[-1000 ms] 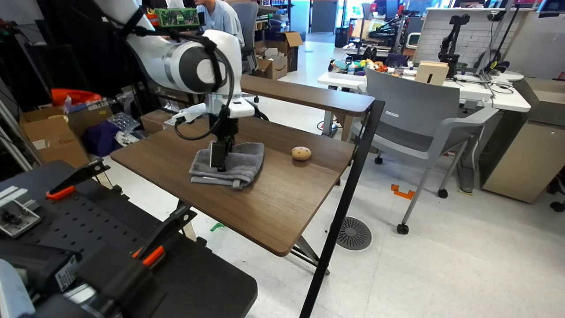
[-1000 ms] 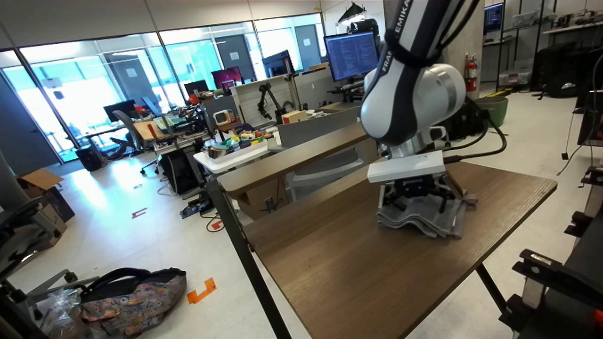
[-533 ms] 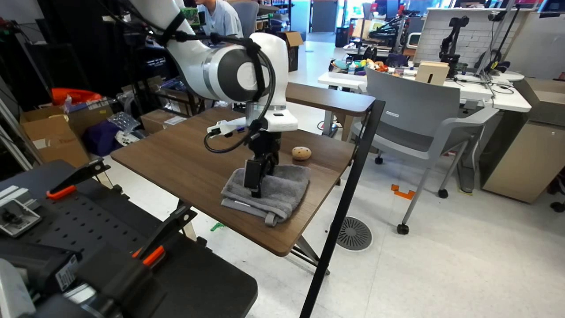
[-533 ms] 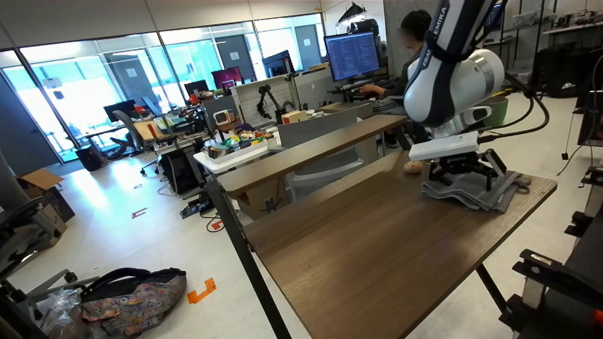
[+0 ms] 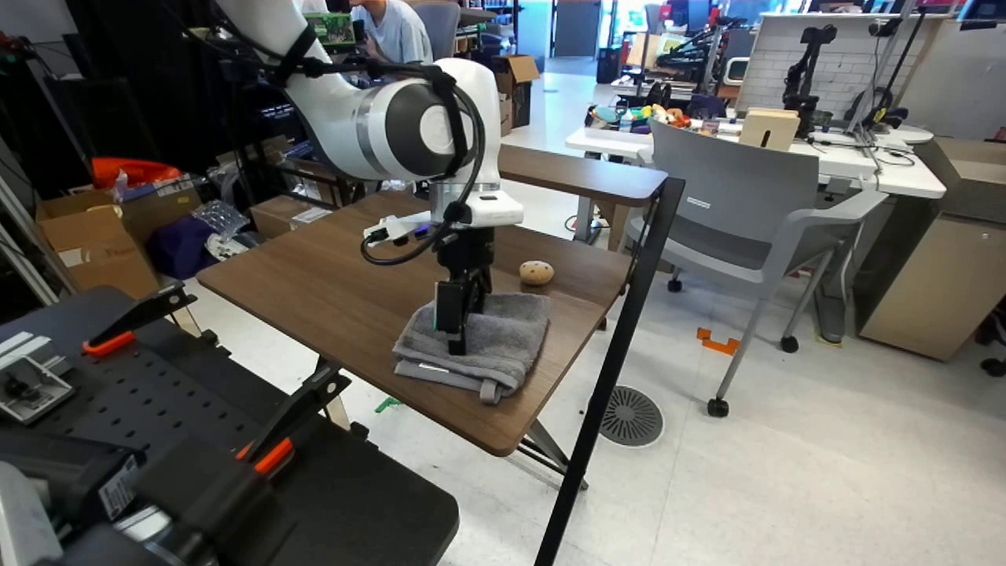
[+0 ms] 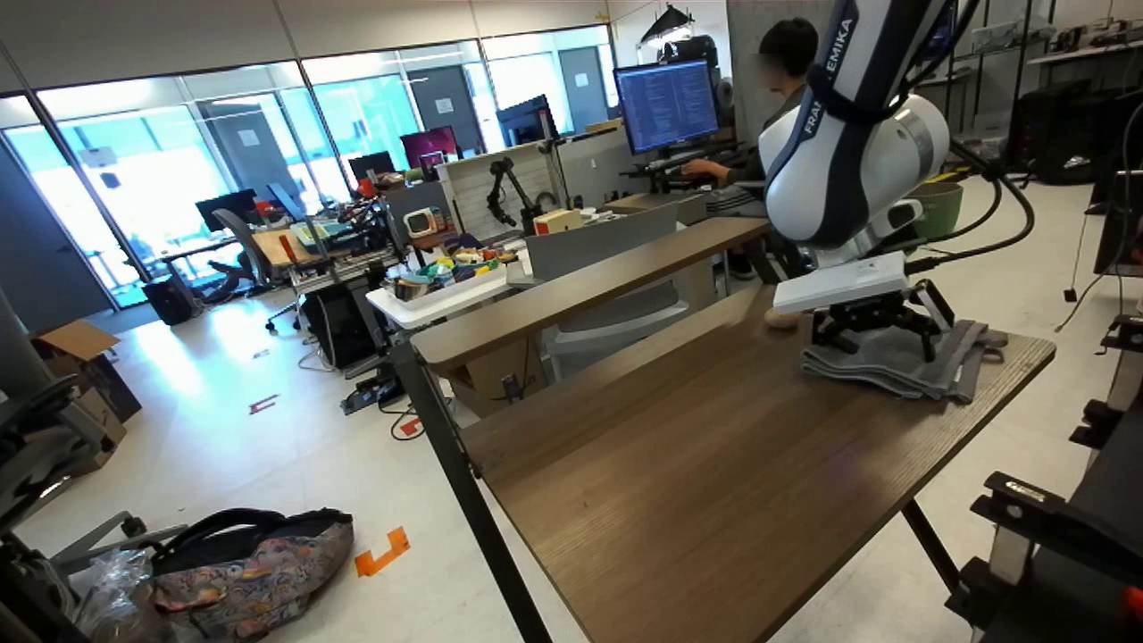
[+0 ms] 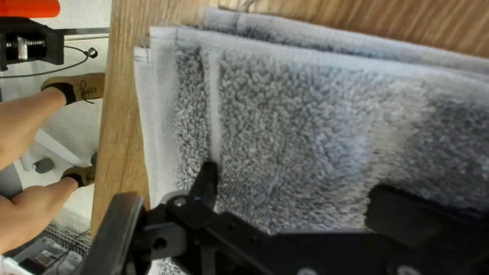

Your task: Move the brown toy to the right and then wipe the table with the towel

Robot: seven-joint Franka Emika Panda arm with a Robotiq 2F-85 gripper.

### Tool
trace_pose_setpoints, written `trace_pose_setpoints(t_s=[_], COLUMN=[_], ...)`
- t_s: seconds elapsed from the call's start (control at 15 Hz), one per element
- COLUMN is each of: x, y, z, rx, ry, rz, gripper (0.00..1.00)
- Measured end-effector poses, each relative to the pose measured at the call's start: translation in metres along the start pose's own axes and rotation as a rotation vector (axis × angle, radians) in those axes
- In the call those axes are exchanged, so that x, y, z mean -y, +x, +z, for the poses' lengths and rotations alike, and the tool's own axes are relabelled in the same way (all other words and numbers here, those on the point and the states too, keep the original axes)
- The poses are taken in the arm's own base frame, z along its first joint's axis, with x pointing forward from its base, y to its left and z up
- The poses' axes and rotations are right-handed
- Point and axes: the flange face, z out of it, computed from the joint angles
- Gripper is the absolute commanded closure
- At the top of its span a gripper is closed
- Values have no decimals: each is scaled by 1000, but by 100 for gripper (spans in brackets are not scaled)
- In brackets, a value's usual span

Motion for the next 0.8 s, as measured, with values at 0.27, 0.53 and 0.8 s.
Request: trace_pose_setpoints(t_s=[0.27,0.53,0.8], x=[26,33,11], y=[-56,-93,-100], z=[-22,-62,-112], rx=[-79,-154,-198], ry=[78,216,329], rz=[-132,-196,-212], gripper=[0,0,0])
